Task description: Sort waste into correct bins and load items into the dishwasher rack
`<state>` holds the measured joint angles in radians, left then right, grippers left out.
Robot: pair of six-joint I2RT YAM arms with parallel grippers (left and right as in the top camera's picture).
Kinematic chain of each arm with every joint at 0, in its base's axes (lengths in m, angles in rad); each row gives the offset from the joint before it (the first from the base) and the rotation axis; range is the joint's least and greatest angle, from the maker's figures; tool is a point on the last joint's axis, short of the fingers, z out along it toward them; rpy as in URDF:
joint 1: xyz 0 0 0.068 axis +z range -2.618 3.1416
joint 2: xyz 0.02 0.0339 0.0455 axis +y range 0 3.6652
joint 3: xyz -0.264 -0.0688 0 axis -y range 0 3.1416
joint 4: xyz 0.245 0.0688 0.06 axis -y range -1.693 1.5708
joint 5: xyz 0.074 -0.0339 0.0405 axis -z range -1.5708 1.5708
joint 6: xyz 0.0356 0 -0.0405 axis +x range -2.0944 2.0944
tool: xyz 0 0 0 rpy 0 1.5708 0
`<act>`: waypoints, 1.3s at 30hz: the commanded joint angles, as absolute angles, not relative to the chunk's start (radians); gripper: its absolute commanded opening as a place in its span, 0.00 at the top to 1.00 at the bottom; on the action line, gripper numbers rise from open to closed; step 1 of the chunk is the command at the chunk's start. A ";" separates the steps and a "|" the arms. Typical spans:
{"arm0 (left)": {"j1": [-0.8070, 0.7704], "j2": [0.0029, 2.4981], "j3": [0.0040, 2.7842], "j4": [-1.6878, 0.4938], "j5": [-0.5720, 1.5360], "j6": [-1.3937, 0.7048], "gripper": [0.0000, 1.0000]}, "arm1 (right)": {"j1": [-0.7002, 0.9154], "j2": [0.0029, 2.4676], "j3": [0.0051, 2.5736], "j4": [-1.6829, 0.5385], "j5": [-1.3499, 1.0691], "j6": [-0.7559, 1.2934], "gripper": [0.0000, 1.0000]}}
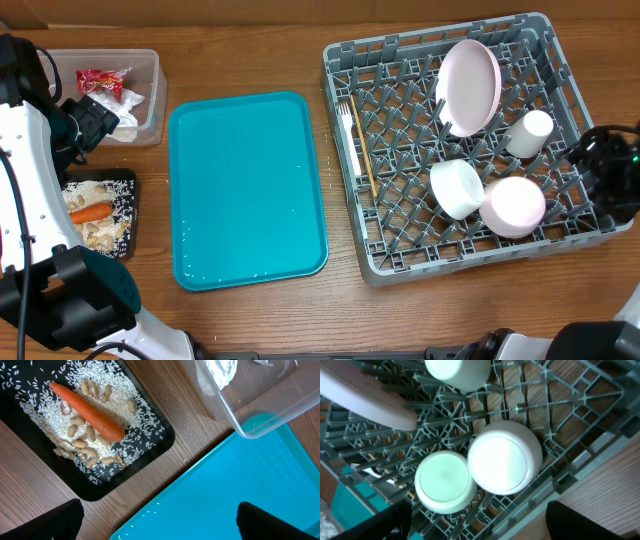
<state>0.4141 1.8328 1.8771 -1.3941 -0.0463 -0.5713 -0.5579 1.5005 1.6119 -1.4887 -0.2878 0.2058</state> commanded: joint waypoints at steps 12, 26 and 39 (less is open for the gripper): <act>0.412 1.819 1.882 -1.394 -0.059 -0.583 0.00 | -0.244 1.482 1.544 -1.409 -0.221 0.212 0.40; 0.412 1.819 1.882 -1.394 -0.059 -0.583 0.00 | -0.143 1.483 1.428 -1.322 -0.099 0.311 0.89; 0.412 1.819 1.882 -1.394 -0.059 -0.583 0.00 | -0.110 1.483 1.362 -1.208 -0.098 0.319 0.96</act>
<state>0.4141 1.8328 1.8771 -1.3926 -0.0463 -0.5713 -0.1150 1.4952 1.3682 -1.2182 -0.1112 0.3130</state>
